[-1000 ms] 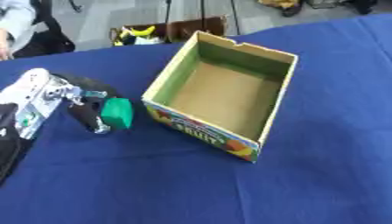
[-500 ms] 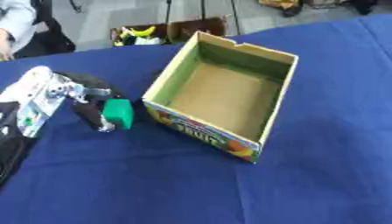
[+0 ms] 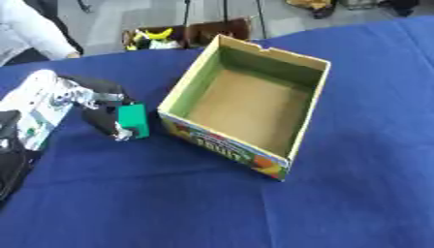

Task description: Pick up objects on the table and place them in the box.

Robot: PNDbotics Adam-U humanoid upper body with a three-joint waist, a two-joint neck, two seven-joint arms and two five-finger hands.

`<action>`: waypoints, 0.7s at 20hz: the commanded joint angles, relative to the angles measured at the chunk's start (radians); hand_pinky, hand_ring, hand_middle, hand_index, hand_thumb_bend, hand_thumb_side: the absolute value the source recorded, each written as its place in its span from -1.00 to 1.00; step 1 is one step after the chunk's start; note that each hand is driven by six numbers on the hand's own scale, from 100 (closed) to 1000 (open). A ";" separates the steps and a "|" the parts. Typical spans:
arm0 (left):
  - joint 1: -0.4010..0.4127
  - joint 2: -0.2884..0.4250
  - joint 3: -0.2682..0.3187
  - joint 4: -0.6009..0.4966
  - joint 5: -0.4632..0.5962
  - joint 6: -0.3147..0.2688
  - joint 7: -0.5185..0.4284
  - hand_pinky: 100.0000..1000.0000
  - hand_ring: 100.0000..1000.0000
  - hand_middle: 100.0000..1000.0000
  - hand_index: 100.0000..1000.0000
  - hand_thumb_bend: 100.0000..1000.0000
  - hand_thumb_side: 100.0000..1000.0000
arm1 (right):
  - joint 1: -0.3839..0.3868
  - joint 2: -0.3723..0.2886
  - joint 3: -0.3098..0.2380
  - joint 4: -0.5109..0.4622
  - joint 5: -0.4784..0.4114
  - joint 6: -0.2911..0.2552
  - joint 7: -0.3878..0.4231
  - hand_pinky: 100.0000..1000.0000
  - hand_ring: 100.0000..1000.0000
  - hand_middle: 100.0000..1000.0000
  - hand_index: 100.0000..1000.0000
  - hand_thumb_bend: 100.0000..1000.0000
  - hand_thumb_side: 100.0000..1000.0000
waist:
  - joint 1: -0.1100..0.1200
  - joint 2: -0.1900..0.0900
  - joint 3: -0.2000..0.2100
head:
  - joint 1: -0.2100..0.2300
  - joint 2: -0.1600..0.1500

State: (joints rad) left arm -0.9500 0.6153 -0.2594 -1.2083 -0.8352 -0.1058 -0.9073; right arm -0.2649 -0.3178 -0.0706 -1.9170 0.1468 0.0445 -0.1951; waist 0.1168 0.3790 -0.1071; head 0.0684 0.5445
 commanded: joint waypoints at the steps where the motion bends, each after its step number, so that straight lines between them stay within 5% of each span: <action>1: -0.014 0.033 0.023 -0.037 -0.031 0.014 0.000 -0.80 -0.08 0.31 0.62 -1.00 -0.08 | -0.009 -0.018 -0.007 -0.016 -0.004 -0.001 -0.004 0.67 0.68 0.26 0.68 -1.00 0.81 | -0.009 -0.019 0.003 | -0.002 -0.009; 14: -0.031 0.051 0.088 -0.175 -0.126 0.042 0.000 -0.79 -0.06 0.48 0.64 -1.00 -0.09 | -0.001 -0.020 -0.008 -0.014 -0.005 -0.002 -0.006 0.67 0.68 0.26 0.68 -1.00 0.81 | -0.011 -0.029 0.012 | -0.008 -0.001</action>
State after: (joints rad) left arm -0.9572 0.6262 -0.1933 -1.3560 -0.9550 -0.0706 -0.9078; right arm -0.2628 -0.3178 -0.0733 -1.9170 0.1467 0.0433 -0.1968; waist 0.1140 0.3752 -0.0967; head 0.0628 0.5439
